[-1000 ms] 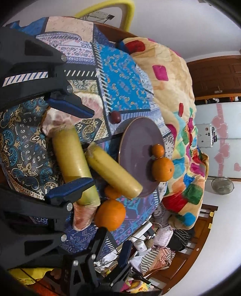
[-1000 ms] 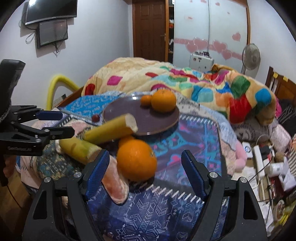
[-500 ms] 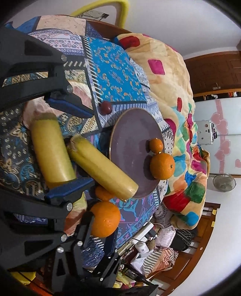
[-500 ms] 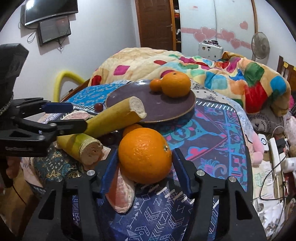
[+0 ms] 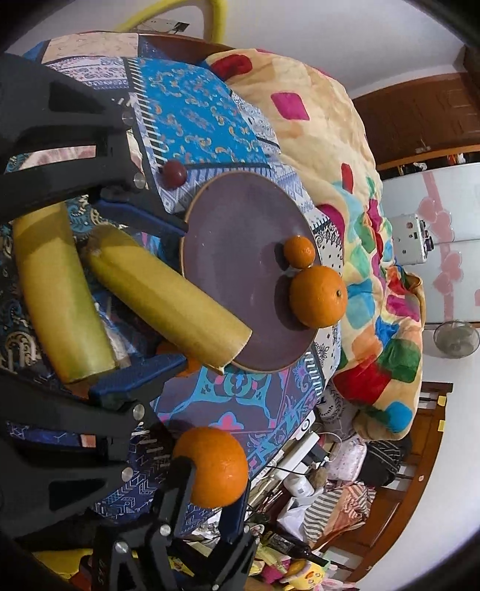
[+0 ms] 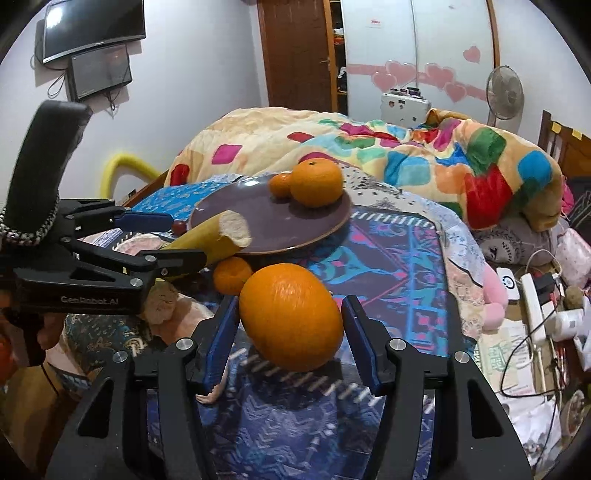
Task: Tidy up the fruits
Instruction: 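Grasp and lift the yellow cylinder with the left tool while the right tool lifts the orange, then lower the cylinder onto the plate with the left tool while the right tool places the orange there, then grasp the second yellow cylinder with the right tool while the left tool reaches the pomelo slice, then grasp the pink pomelo slice with the left tool while the right tool lifts the cylinder, then carry the pomelo slice with the left tool while the right tool carries the cylinder toward the plate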
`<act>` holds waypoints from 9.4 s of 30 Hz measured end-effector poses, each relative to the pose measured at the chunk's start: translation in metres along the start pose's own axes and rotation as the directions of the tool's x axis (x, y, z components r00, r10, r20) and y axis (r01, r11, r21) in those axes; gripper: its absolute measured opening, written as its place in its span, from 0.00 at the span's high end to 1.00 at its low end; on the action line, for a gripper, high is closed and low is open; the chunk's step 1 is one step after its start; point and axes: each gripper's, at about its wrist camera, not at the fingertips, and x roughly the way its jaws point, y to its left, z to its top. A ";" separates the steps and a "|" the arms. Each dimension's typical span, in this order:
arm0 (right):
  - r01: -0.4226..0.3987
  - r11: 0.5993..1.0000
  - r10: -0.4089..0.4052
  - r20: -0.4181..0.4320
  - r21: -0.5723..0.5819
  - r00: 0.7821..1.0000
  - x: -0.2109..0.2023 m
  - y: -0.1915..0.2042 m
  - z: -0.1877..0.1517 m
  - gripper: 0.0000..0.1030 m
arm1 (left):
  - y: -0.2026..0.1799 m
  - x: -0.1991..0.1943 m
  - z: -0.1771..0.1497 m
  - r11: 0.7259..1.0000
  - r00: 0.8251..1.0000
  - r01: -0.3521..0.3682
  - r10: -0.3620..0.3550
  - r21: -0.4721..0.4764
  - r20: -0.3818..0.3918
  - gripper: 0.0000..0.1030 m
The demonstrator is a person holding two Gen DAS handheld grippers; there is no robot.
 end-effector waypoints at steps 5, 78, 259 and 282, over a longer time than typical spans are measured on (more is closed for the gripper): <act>-0.001 1.000 0.001 -0.010 0.008 1.000 0.001 -0.005 -0.003 0.49 | -0.003 0.006 0.004 0.999 0.999 0.032 -0.032 0.005 -0.001 0.46; 0.077 0.994 -0.074 0.040 -0.073 0.996 0.078 -0.009 0.078 0.53 | 0.083 0.026 0.084 0.987 0.992 0.091 -0.077 -0.131 0.104 0.66; -0.095 0.992 0.100 0.063 -0.079 0.993 0.038 0.049 0.112 0.65 | 0.093 -0.048 0.022 0.988 0.970 -0.024 0.059 -0.150 0.235 0.54; -0.028 1.000 0.028 -0.019 -0.003 0.999 0.119 0.018 0.136 0.58 | 0.099 0.044 0.062 0.986 0.996 -0.003 0.017 -0.166 0.083 0.54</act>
